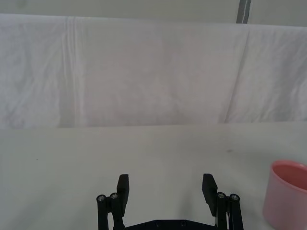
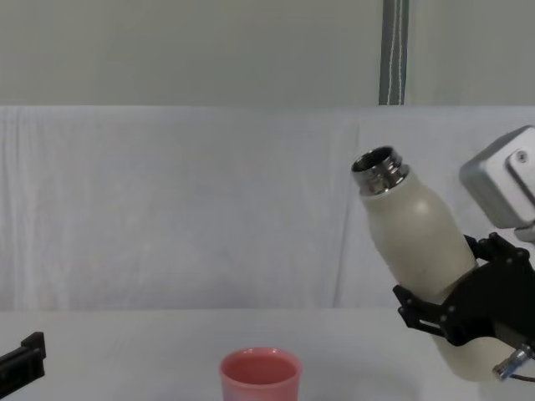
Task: Grasp the thermos with one hand and pour water into the cup lid.
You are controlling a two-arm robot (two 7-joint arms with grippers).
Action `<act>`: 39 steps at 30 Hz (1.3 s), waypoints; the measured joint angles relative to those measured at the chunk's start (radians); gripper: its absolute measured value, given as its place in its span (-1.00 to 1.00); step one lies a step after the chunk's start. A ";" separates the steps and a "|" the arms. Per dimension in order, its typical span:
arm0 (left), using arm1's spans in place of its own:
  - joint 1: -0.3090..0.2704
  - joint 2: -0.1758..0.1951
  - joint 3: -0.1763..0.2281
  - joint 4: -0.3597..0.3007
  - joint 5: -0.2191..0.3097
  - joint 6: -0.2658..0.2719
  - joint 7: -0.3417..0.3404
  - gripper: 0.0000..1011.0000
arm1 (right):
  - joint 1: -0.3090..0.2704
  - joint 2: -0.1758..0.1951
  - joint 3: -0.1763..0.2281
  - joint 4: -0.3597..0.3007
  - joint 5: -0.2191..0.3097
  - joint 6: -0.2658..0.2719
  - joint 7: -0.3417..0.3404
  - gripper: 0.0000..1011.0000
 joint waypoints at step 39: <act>0.000 0.000 0.000 0.000 0.000 0.000 0.000 0.98 | -0.024 -0.051 0.058 0.027 0.120 -0.068 -0.014 0.88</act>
